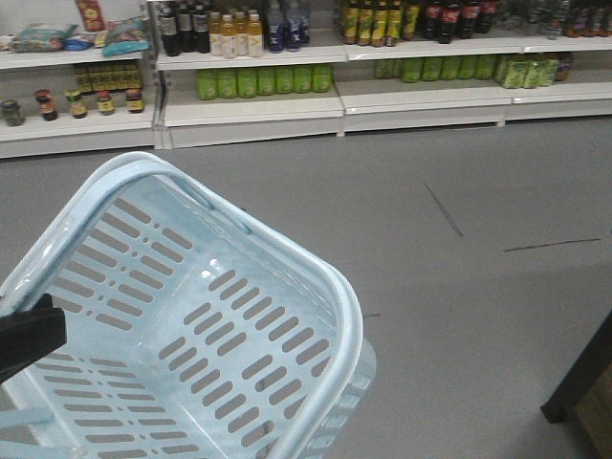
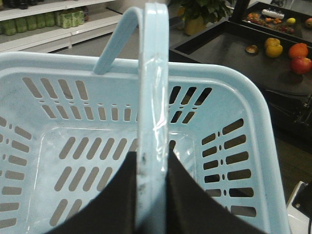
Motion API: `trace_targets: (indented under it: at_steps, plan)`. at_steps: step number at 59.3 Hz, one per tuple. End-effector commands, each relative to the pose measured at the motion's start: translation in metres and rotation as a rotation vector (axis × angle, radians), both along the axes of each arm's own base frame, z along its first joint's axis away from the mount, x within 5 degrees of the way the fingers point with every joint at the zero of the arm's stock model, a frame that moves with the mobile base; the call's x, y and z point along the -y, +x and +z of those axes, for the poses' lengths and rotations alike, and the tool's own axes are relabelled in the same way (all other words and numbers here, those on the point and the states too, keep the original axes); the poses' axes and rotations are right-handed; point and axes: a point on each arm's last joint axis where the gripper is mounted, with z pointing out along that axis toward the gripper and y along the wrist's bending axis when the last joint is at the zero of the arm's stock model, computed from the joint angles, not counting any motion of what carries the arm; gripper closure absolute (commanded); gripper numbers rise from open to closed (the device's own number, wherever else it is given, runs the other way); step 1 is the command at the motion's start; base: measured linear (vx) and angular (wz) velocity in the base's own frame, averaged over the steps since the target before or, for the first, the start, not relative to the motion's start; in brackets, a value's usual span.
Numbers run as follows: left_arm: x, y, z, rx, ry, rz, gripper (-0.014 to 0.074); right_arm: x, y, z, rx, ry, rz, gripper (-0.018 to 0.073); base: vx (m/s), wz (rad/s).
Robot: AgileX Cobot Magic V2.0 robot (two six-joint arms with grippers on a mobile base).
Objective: Pick three apples into basket with both arms
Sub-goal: 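Turn the base toward the apple table holding the basket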
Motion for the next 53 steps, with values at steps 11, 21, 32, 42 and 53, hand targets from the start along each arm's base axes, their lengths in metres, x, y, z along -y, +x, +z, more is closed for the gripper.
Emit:
trace_targets:
  at_steps: [11,21,32,42,53]
  plan:
    - [-0.0009,0.0015,0.0167,0.062,-0.096,0.037,0.0602,-0.0004,0.0013,0.0046,0.061,-0.023,0.003,0.0564,0.19,-0.56]
    - [-0.0009,0.0015,0.0167,0.062,-0.096,0.037,0.0602,-0.0004,0.0013,0.0046,0.061,-0.023,0.003,0.0564,0.18,-0.58]
    - [-0.0009,0.0015,0.0167,0.062,-0.096,0.037,0.0602,-0.0004,0.0013,0.0046,0.061,-0.023,0.003,0.0564,0.17,-0.59]
    - [-0.0009,0.0015,0.0167,0.062,-0.096,0.037,0.0602,-0.0004,0.0013,0.0046,0.061,-0.023,0.003,0.0564,0.15,-0.59]
    - [-0.0009,0.0015,0.0167,0.062,-0.096,0.037,0.0602,-0.0004,0.0013,0.0046,0.061,-0.023,0.003,0.0564,0.15,-0.57]
